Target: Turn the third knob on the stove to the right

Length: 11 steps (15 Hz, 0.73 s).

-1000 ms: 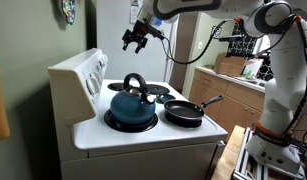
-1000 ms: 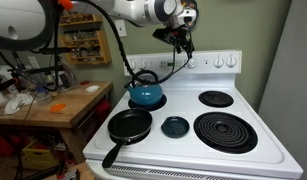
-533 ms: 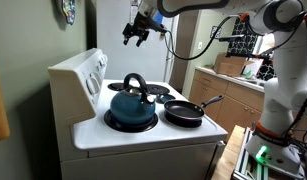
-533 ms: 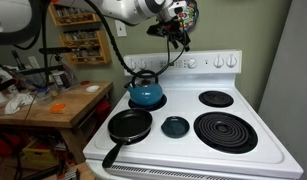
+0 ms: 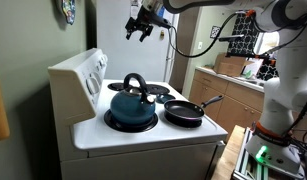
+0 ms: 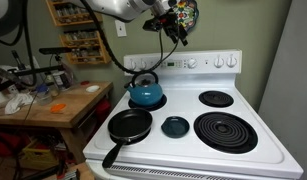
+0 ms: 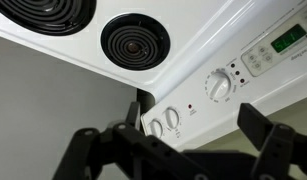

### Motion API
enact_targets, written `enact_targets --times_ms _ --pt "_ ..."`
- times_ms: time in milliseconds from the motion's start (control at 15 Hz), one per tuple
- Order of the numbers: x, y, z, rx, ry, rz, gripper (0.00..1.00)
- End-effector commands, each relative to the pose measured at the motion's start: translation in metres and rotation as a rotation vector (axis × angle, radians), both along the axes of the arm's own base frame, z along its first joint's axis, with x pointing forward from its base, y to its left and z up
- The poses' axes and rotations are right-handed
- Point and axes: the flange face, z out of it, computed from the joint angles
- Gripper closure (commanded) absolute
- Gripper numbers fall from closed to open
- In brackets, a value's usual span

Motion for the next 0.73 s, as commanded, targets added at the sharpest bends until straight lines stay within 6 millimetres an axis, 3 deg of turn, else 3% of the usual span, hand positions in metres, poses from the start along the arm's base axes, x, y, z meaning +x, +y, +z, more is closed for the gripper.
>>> enact_targets --times_ms 0,67,667 --pt "-0.025 -0.009 0.004 0.025 -0.008 -0.064 0.0" --pt "-0.007 -0.003 0.006 0.019 -0.003 -0.028 0.0" --pt "-0.007 -0.002 0.007 0.026 -0.003 -0.028 0.0"
